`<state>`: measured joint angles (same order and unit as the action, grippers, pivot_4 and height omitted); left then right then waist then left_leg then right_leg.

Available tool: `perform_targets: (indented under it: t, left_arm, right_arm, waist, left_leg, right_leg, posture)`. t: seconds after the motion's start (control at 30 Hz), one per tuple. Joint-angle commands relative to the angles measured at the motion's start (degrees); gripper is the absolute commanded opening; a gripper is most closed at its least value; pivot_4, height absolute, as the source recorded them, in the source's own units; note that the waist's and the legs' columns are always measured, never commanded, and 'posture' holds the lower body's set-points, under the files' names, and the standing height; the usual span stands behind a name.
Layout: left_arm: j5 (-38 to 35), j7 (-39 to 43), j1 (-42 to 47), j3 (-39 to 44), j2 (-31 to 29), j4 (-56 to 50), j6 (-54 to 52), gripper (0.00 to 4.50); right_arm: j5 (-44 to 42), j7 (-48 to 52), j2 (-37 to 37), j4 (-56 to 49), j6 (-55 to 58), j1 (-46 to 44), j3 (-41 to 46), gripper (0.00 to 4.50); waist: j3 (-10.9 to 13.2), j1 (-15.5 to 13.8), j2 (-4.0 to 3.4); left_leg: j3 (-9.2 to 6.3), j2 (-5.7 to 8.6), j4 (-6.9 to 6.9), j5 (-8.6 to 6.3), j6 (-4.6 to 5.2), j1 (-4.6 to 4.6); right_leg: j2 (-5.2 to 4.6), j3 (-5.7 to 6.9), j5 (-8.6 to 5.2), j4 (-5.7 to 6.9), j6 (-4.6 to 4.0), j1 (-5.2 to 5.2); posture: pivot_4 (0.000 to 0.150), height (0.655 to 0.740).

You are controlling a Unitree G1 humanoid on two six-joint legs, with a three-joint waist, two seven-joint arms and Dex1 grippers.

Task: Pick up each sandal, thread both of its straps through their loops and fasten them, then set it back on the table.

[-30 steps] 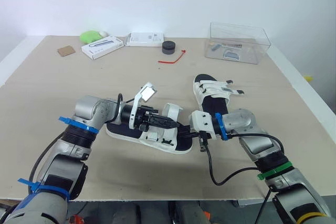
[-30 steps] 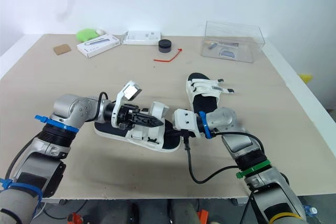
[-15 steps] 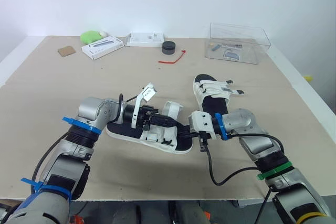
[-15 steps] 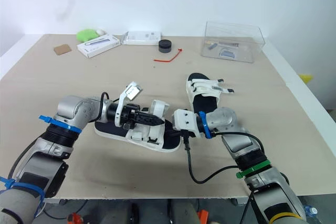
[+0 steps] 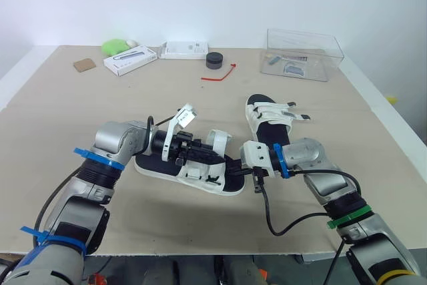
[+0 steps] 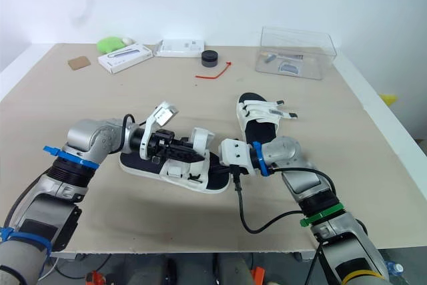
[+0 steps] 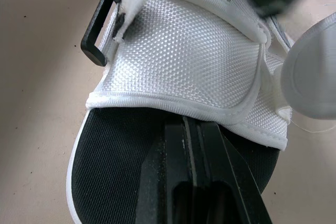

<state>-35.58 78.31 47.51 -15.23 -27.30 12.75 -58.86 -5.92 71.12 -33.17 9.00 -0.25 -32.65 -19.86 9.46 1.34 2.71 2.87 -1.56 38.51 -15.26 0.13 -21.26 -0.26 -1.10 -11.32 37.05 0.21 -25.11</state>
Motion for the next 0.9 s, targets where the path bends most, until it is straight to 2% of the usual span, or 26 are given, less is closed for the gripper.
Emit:
perform_targets:
  t: [0.03,0.3,0.4,0.47,0.5,0.7,0.9]
  left_arm:
    - [0.24,1.39,-0.57,-0.71,-0.69,-2.55,1.15,1.94]
    - [3.98,0.28,-1.49,-2.40,0.08,-1.34,6.00,1.94]
    - [5.42,-0.97,-0.93,-2.47,1.21,0.41,7.38,1.15]
    - [6.17,-1.73,-0.34,-2.34,2.00,2.00,7.64,0.25]
    - [6.22,-1.91,0.09,-1.95,2.41,2.82,7.50,0.02]
    - [4.62,-0.08,2.86,-1.15,2.45,6.88,2.63,0.02]
    - [2.96,5.88,1.75,-4.03,-0.60,2.53,-0.60,0.02]
  right_arm:
    - [3.07,-0.62,-1.03,2.43,0.71,0.15,-0.58,0.00]
    - [3.13,-0.53,-1.07,2.71,0.53,0.06,-0.65,0.00]
    - [3.13,-0.46,-1.12,2.80,0.46,0.04,-0.63,0.00]
    - [3.15,-0.41,-1.15,2.86,0.41,0.00,-0.64,0.00]
    - [3.16,-0.40,-1.17,2.90,0.38,-0.03,-0.63,0.00]
    - [3.29,-0.35,-1.34,2.93,0.37,0.02,-0.69,0.00]
    - [3.46,-0.46,-1.58,2.72,0.29,0.25,-0.72,0.00]
  waist:
    - [0.00,-0.01,0.00]
    - [0.00,-0.02,0.00]
    - [0.00,-0.04,0.00]
    - [0.00,-0.04,0.00]
    - [0.00,-0.04,0.00]
    - [0.00,-0.02,0.00]
    - [0.00,0.00,0.00]
  left_leg:
    - [0.01,0.00,0.00,0.00,0.00,0.00]
    - [0.02,0.00,0.01,0.00,0.00,0.00]
    - [0.01,0.01,0.01,0.00,0.00,0.03]
    - [0.02,0.01,0.02,0.01,0.02,0.03]
    - [0.02,0.01,0.02,0.01,0.02,0.03]
    - [0.03,0.05,0.06,0.05,0.08,0.03]
    - [0.02,0.04,0.03,0.05,0.09,0.00]
  right_leg:
    - [0.00,0.00,0.00,0.00,0.00,0.00]
    - [0.00,-0.01,0.00,0.00,-0.01,0.00]
    - [-0.01,0.00,-0.01,0.00,-0.01,0.03]
    - [-0.01,-0.01,0.00,0.00,-0.01,0.03]
    - [-0.01,0.00,0.00,0.00,-0.01,0.04]
    - [-0.01,-0.04,0.00,0.00,-0.01,0.05]
    - [0.01,-0.03,0.00,0.00,0.00,0.02]
  posture:
    - [0.150,0.7400]
    - [0.150,0.7400]
    - [0.150,0.7400]
    - [0.150,0.7400]
    - [0.150,0.7400]
    - [0.150,0.7400]
    - [0.150,0.7400]
